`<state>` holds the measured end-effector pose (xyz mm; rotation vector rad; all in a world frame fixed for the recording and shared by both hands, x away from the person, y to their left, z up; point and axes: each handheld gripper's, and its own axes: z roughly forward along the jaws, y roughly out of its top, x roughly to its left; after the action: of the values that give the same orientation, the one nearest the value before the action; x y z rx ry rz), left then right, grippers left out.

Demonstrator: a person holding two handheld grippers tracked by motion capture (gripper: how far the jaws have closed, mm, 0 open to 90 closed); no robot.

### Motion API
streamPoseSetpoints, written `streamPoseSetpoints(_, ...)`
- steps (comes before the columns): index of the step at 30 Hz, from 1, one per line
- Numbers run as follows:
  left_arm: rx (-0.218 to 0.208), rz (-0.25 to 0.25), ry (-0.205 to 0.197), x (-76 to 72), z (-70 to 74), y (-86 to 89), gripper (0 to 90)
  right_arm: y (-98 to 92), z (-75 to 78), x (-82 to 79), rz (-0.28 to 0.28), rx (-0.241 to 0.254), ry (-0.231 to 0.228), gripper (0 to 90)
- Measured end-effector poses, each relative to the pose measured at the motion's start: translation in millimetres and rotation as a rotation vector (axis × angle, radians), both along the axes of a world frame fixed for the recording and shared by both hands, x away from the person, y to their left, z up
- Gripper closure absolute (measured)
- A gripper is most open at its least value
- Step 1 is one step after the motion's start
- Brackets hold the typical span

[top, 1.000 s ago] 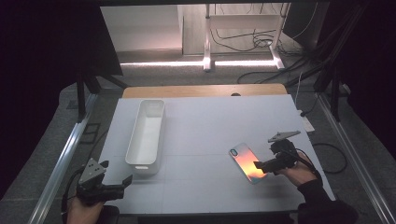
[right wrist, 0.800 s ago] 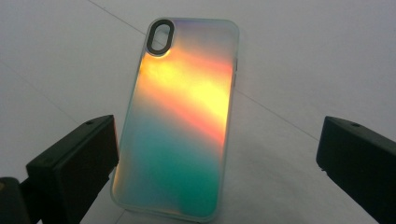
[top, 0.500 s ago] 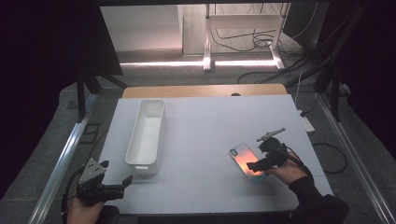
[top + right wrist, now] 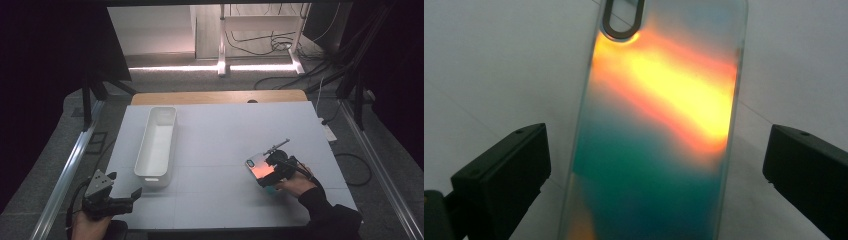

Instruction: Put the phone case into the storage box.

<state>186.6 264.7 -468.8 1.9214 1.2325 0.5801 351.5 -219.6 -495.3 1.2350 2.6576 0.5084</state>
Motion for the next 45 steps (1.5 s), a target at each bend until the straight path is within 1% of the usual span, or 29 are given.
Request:
streamPoseSetpoints(3, 0.001, 0.000, -0.001, 0.0, 0.0, 0.1, 2.1, 0.6, -4.1, 1.5, -0.001, -0.008, 0.010, 0.0)
streamPoseSetpoints(10, -0.001, -0.001, 0.000, 0.0, -0.1, 0.1, 2.1, 3.7, -14.7, 2.6, -0.010, -0.064, 0.025, 0.0)
streamPoseSetpoints(14, 0.002, -0.001, -0.002, -0.1, 0.0, 0.2, 2.1, 3.2, -14.3, 3.6, -0.006, -0.062, 0.033, 0.3)
streamPoseSetpoints(15, 0.003, -0.001, -0.002, -0.1, 0.0, 0.1, 2.0, 3.7, -13.2, 2.8, -0.007, -0.063, 0.030, 4.1)
streamPoseSetpoints(17, 0.005, 0.000, -0.002, -0.2, 0.1, -0.1, 2.0, 3.7, -10.1, 1.6, 0.009, -0.057, 0.030, 13.9)
streamPoseSetpoints(20, 0.008, 0.003, 0.000, -0.1, 0.0, -0.3, 1.9, 2.4, -8.2, 2.0, 0.010, -0.056, 0.033, 16.1)
streamPoseSetpoints(22, 0.004, 0.005, 0.001, -0.1, 0.1, -0.2, 1.8, 2.3, -8.1, 2.6, 0.022, -0.066, 0.033, 16.4)
streamPoseSetpoints(27, -0.001, 0.016, 0.002, 0.3, 0.0, 0.6, 1.6, -0.3, -7.7, 1.6, 0.034, -0.050, 0.031, 16.6)
streamPoseSetpoints(31, -0.004, 0.012, 0.004, 0.6, 0.1, 0.8, 1.4, -3.3, -6.7, 2.2, 0.043, -0.039, 0.031, 16.7)
streamPoseSetpoints(32, -0.010, 0.006, 0.008, 0.9, 0.2, 1.3, 1.5, -4.4, -6.3, 2.4, 0.045, -0.024, 0.029, 16.7)
streamPoseSetpoints(34, -0.019, -0.001, 0.013, 1.5, 0.0, 2.1, 1.9, -5.8, -3.8, 2.0, 0.050, -0.012, 0.021, 16.7)
streamPoseSetpoints(35, -0.026, -0.010, 0.012, 1.6, 0.0, 2.5, 1.9, -7.1, -1.4, 1.4, 0.053, 0.001, 0.006, 16.7)
streamPoseSetpoints(38, -0.025, -0.024, 0.009, 1.3, 0.3, 2.8, 1.5, -8.5, 1.2, 1.0, 0.056, 0.011, -0.007, 16.7)
streamPoseSetpoints(40, -0.026, -0.027, 0.009, 1.3, 0.3, 2.7, 1.1, -10.1, 3.9, 0.8, 0.060, 0.025, -0.025, 16.7)
streamPoseSetpoints(45, -0.039, -0.020, 0.006, 1.2, 0.5, 4.0, 0.3, -15.4, 9.0, 1.8, 0.074, 0.075, -0.030, 16.7)
